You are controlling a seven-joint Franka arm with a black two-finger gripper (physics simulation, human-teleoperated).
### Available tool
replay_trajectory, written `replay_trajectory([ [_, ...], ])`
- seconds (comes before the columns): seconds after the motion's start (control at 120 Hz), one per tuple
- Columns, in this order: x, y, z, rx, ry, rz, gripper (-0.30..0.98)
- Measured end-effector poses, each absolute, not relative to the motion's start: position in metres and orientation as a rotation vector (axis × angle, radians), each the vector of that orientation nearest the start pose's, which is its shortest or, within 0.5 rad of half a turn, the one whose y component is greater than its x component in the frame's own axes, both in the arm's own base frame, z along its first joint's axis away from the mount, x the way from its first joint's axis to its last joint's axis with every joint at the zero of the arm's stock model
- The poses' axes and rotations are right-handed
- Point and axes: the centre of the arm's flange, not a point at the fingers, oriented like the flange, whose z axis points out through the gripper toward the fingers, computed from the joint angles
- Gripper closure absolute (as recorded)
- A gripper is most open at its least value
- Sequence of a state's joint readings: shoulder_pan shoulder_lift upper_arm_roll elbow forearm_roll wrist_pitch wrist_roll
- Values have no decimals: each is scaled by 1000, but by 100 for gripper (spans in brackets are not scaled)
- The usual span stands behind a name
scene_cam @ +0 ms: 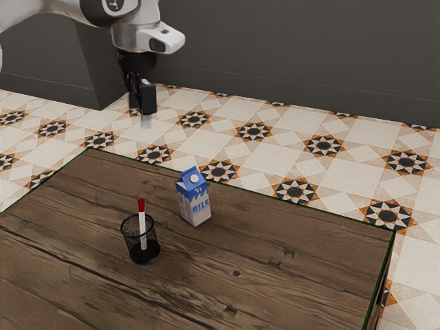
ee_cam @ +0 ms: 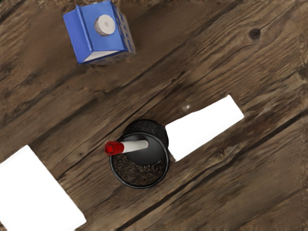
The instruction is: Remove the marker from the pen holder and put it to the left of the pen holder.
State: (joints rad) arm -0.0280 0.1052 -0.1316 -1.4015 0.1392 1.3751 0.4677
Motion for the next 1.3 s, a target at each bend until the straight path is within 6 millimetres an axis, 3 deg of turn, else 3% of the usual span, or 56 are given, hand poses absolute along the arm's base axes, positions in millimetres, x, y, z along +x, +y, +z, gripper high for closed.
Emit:
replay_trajectory([
  [0.083, 558, -114, 633, -2825, 1085, 210, 0],
  [0.142, 574, -139, 593, -2790, 1189, 314, 0],
  [0.2, 592, -143, 546, -2774, 1232, 436, 0],
  [0.283, 614, -136, 481, -2730, 1248, 602, 0],
  [0.358, 629, -116, 423, -2715, 1237, 747, 0],
  [0.442, 640, -71, 364, -2759, 1184, 896, 0],
  [0.5, 643, -45, 342, -2783, 1145, 954, 0],
  [0.6, 645, -16, 327, -2785, 1084, 1000, 0],
  [0.9, 653, 1, 315, -2736, 1070, 1032, 2],
  [1.183, 650, 4, 316, -2716, 1090, 1056, 54],
  [1.3, 646, 5, 336, -2717, 1090, 1043, 66],
])
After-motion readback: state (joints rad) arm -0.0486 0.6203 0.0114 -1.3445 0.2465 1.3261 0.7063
